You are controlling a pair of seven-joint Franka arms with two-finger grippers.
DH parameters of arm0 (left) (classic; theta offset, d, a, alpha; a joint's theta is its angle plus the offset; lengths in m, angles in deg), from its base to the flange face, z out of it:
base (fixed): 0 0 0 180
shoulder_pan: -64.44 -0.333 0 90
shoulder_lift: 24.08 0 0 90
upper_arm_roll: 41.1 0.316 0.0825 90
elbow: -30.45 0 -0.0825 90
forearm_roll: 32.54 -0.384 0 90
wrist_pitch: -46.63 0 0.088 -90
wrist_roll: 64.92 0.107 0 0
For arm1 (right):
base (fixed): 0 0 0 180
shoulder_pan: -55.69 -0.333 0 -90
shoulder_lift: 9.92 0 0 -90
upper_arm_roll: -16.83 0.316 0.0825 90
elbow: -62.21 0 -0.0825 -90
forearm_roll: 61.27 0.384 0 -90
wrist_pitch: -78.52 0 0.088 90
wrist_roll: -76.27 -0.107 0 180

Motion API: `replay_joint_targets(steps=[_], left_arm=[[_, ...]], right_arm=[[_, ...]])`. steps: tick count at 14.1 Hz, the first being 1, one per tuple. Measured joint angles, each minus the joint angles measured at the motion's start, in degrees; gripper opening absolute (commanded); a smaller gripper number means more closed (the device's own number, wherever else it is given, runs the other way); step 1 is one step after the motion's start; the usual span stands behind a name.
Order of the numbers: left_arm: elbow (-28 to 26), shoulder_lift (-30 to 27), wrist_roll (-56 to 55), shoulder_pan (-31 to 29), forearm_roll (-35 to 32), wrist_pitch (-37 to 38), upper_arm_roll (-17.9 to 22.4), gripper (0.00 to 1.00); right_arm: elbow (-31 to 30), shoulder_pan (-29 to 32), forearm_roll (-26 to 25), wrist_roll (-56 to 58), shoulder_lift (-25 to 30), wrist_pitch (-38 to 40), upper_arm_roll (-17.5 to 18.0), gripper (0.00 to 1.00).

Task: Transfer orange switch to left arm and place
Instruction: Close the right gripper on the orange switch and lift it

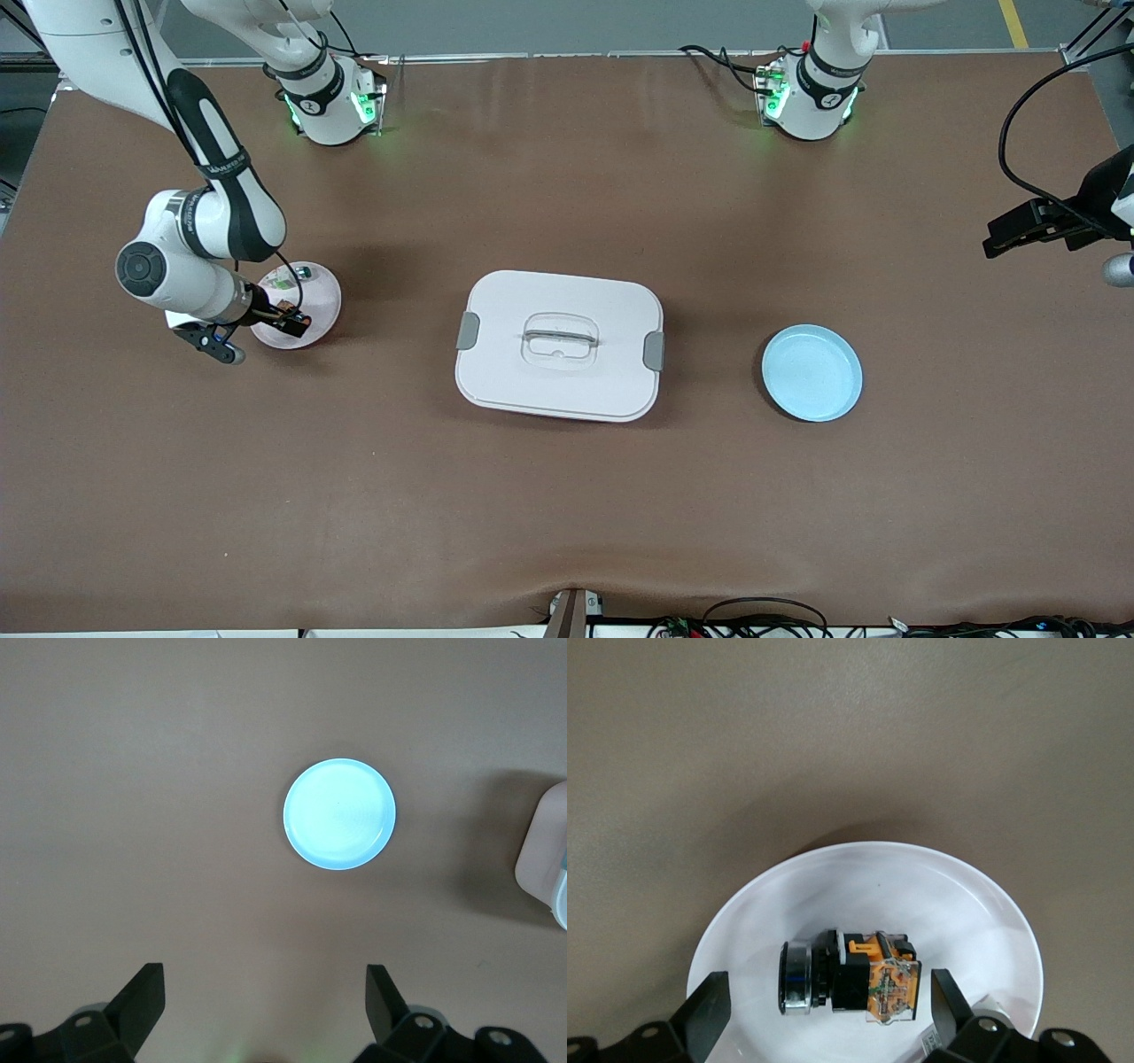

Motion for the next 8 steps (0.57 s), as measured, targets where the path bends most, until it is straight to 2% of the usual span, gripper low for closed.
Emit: replay_joint_targets(steps=[8], left_arm=[[0.0,-0.1,0.0,-0.1,0.0,0.2,0.0,1.0]], right_arm=[[0.0,-0.2,-0.2,0.0,-2.5,-0.7,-0.2,1.0]])
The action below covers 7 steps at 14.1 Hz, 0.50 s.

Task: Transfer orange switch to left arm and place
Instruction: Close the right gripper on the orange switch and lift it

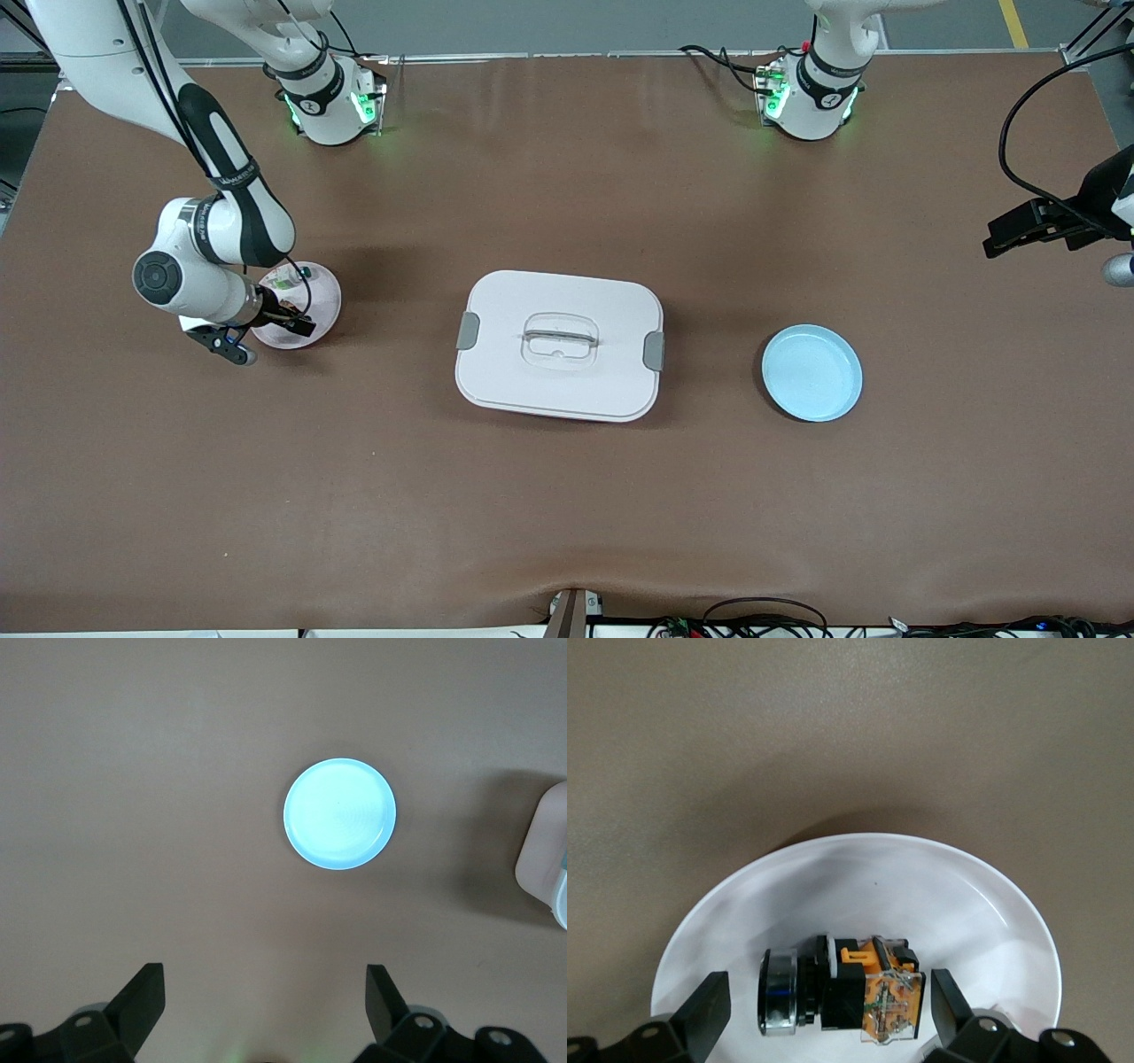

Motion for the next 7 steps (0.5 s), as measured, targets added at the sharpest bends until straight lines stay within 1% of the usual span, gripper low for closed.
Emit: replay_joint_targets(steps=[3,4,5,6,7], left_arm=[[0.0,-0.3,0.0,-0.1,0.0,0.3,0.5,1.0],[0.0,-0.4,0.0,-0.1,0.0,0.3,0.6,1.0],[0.0,-0.4,0.0,-0.1,0.0,0.3,0.7,1.0],[0.0,-0.4,0.0,-0.1,0.0,0.3,0.7,1.0],[0.0,-0.4,0.0,-0.1,0.0,0.3,0.7,1.0]], right_arm=[[0.0,0.0,0.0,0.0,-0.1,0.0,0.0,1.0],[0.0,0.0,0.0,0.0,-0.2,0.0,0.0,0.92],[0.0,0.0,0.0,0.0,-0.2,0.0,0.0,0.8],[0.0,0.0,0.0,0.0,-0.2,0.0,0.0,0.71],[0.0,0.0,0.0,0.0,-0.3,0.0,0.0,0.59]])
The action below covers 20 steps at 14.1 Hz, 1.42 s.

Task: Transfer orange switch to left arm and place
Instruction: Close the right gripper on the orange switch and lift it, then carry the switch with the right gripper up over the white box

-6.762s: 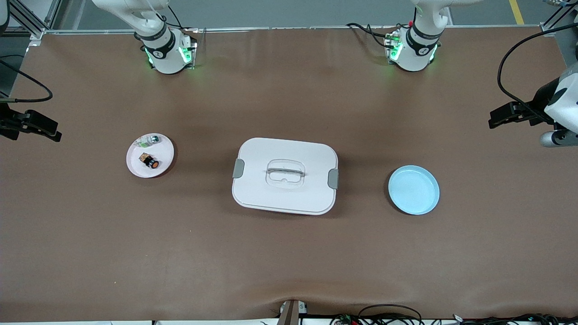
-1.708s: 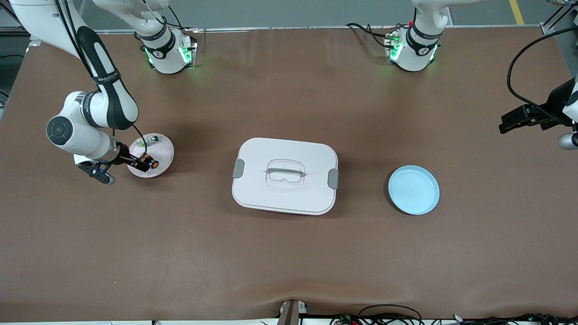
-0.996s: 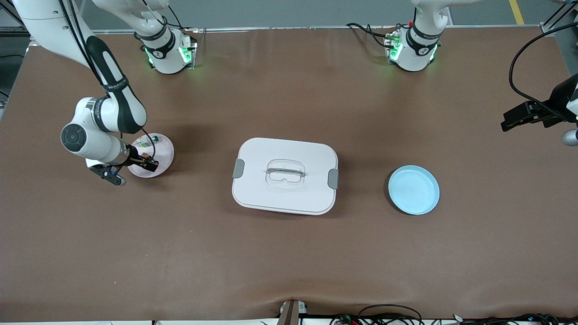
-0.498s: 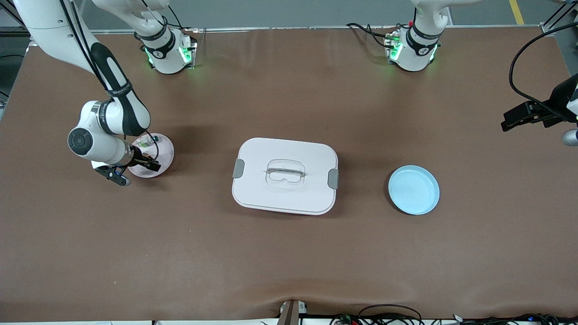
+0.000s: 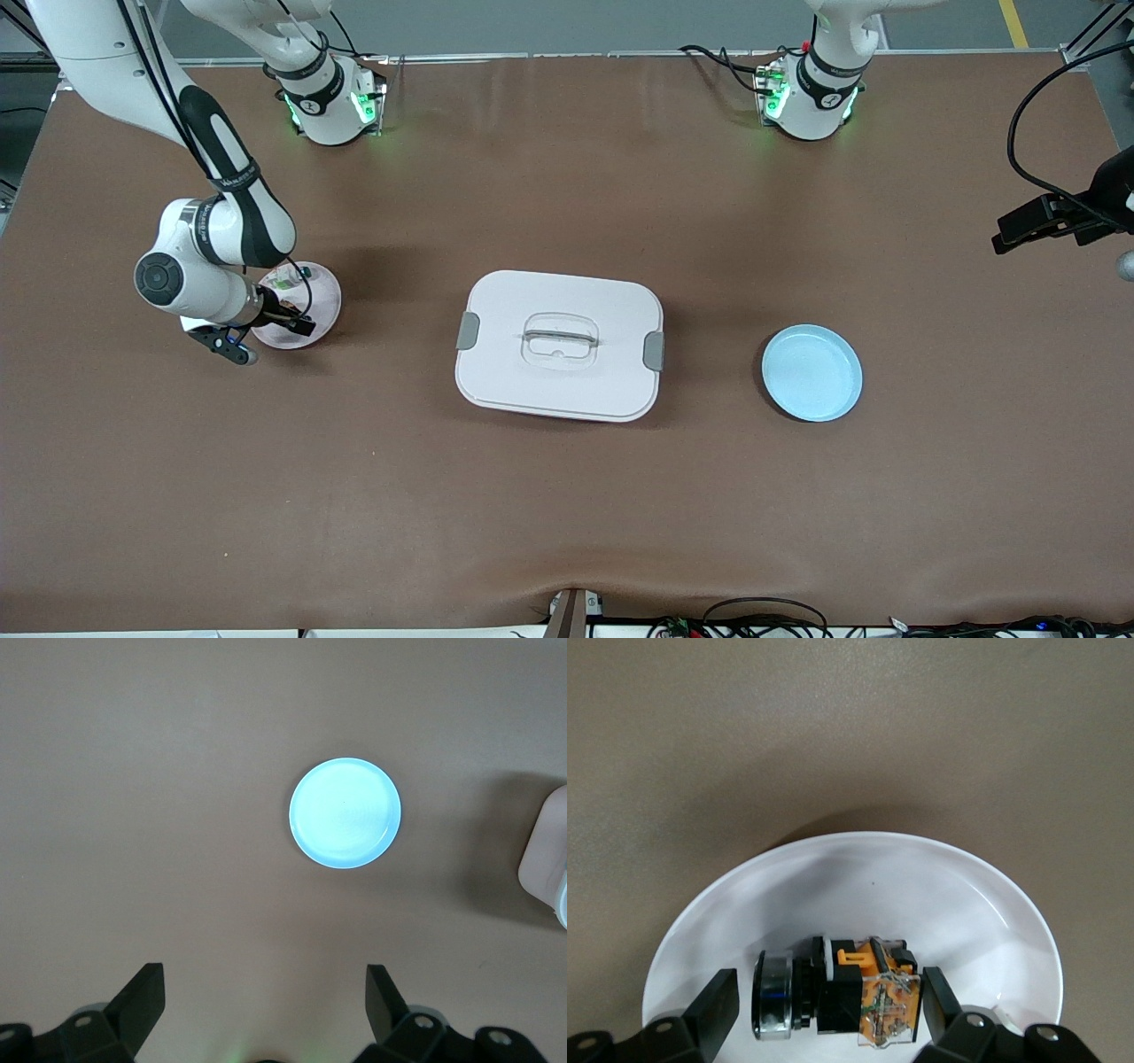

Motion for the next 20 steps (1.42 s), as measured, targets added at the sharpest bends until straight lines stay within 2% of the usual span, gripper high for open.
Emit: replay_joint_targets(steps=[2,3,4,9,12,15,18,20], left_arm=[[0.0,0.0,0.0,0.0,0.0,0.0,0.0,1.0],[0.0,0.0,0.0,0.0,0.0,0.0,0.0,1.0],[0.0,0.0,0.0,0.0,0.0,0.0,0.1,1.0],[-0.1,0.0,0.0,0.0,0.0,0.0,0.1,1.0],[-0.2,0.1,0.0,0.0,0.0,0.0,0.1,1.0],[-0.2,0.1,0.0,0.1,0.0,0.0,0.1,1.0],[-0.2,0.1,0.0,0.1,0.0,0.0,0.1,1.0],[-0.2,0.1,0.0,0.1,0.0,0.0,0.1,1.0]], right_arm=[[0.0,0.0,0.0,0.0,0.0,0.0,0.0,0.31],[0.1,0.0,0.0,0.0,0.1,0.0,0.0,0.22],[0.1,0.0,0.0,0.0,0.0,0.0,0.0,0.18],[0.4,0.0,0.0,0.1,0.1,1.2,0.0,0.17],[2.6,-0.1,-0.1,0.1,1.3,8.2,0.1,0.17],[9.7,-0.2,0.0,0.0,5.2,24.9,0.7,0.17],[21.9,-0.9,0.7,-0.3,7.8,44.0,1.2,0.16],[28.9,-2.3,1.6,-2.3,8.1,52.1,1.3,0.16]])
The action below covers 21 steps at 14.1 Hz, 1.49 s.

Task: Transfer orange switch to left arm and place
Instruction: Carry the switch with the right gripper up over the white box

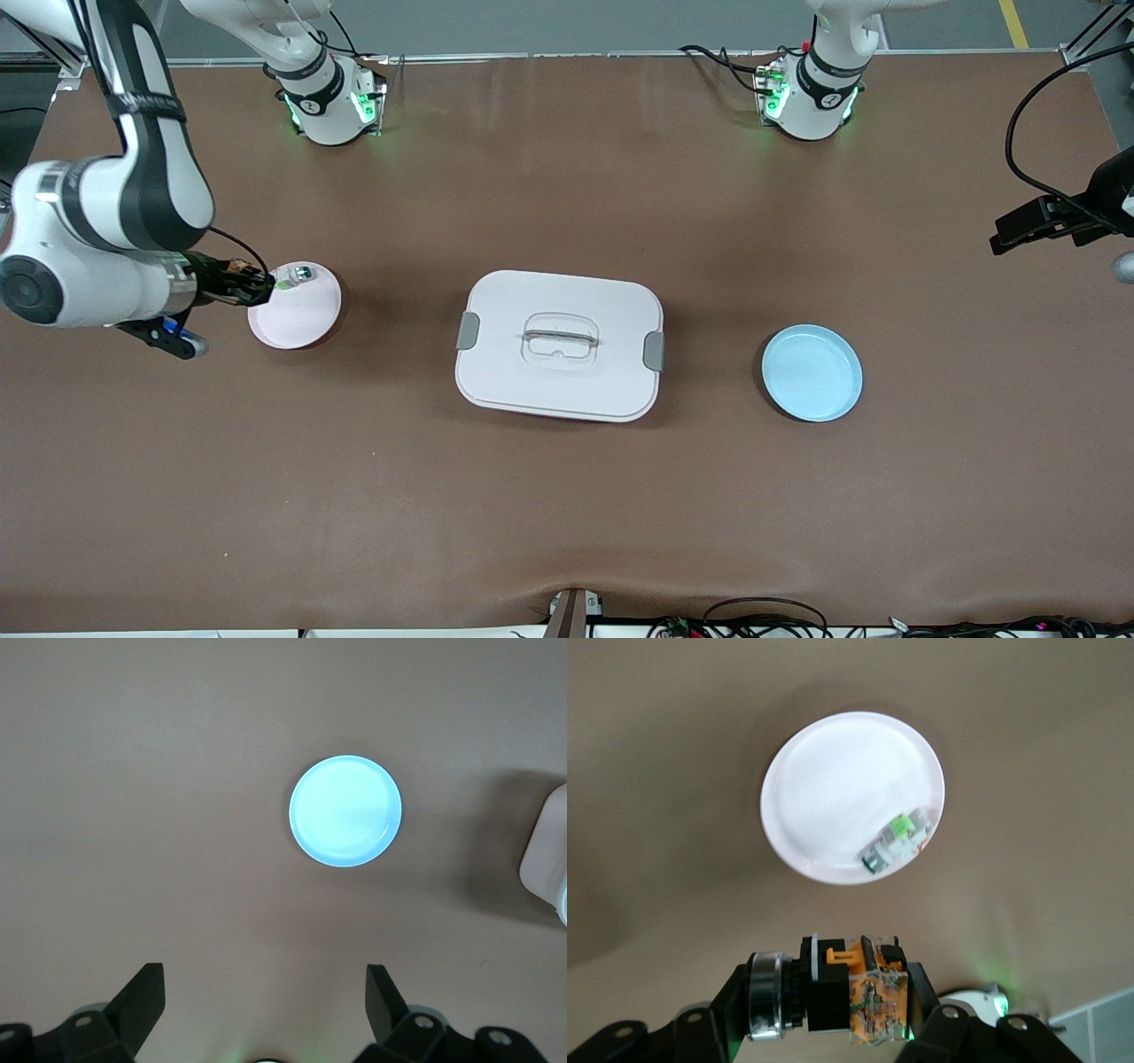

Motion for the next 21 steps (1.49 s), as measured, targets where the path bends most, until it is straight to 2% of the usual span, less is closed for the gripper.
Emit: replay_joint_targets(steps=[2,5,10,14,18,21], left_arm=[[0.0,0.0,0.0,0.0,0.0,0.0,0.0,1.0],[0.0,0.0,0.0,0.2,0.0,0.0,-0.1,1.0],[0.0,0.0,0.0,0.2,0.0,0.0,-0.1,1.0],[0.0,0.0,0.0,0.2,0.4,0.0,-0.2,1.0],[0.1,-0.1,0.0,0.2,1.2,0.0,-0.3,1.0],[0.2,-0.2,0.0,0.2,3.3,0.0,-0.3,1.0]], right_arm=[[5.6,-2.3,2.6,-4.8,0.0,6.1,0.1,0.14],[12.2,-6.7,9.7,-15.5,-0.1,12.2,0.3,0.14],[17.6,-15.3,24.2,-37.7,-0.3,12.7,0.6,0.14],[19.3,-19.9,34.5,-51.6,-0.8,4.3,0.5,0.14],[19.4,-26.3,40.5,-62.1,-1.6,-9.5,0.6,0.14],[19.4,-31.6,42.1,-68.2,-3.5,-19.8,0.6,0.14]])
